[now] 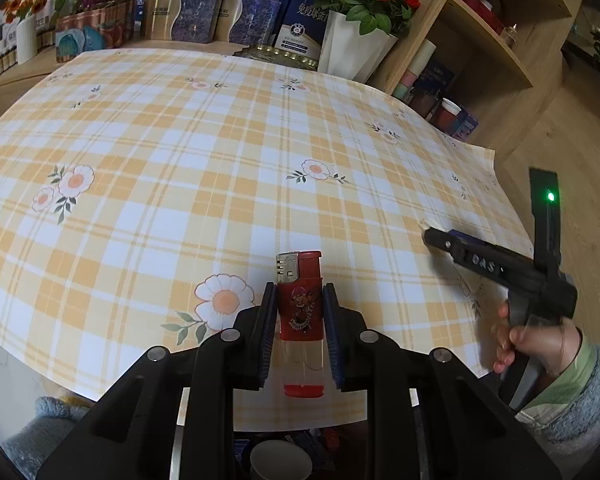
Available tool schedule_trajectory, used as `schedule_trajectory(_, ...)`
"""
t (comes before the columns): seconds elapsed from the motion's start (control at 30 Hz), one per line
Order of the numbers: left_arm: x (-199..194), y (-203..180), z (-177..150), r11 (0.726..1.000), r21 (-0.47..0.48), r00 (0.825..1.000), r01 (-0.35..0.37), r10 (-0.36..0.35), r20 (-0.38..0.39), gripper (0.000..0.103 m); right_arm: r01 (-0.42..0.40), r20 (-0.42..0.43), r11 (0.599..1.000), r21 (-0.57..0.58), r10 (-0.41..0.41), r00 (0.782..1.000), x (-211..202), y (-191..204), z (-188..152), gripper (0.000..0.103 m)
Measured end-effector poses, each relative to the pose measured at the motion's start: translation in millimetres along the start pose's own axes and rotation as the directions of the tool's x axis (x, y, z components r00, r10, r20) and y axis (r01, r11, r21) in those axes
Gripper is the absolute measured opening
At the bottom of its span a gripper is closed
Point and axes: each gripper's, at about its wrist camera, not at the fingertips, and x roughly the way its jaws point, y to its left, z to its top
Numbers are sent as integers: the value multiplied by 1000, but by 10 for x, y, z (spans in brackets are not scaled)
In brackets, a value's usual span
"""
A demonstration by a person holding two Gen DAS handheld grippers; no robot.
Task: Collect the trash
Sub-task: 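Close the right gripper on the white plastic fork and lift it, then carry the lighter and the fork over the brown bin with both grippers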
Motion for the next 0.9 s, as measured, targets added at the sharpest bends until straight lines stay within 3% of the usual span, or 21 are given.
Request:
schedule_trajectory(0.3,44,-31,-48,1000,-5,1000,18,-18,-7,22,-15,-2,997,-71,15,1000,-41,3,-68,46)
schedule_trajectory(0.47,10,-46,-50,1000,-2,1000,19,-19,-3,22,9,42,995,-102,-5,999,7,-7,-26,26)
schedule_trajectory(0.57,-34,-49,-47,1000,-1,1000,23,-23,2,22,-9,40,996,-93,12,999,-30,-31,-26,25)
schedule_trajectory(0.73,-125,-65,-62,999,8,999,35,-35,1,22,-67,124,996,-60,74,990,-330,-4,-144,25)
schedule_trajectory(0.9,-245,-182,-131,997,69,999,44,-44,-7,22,-124,161,992,-40,128,979,-632,69,-310,25)
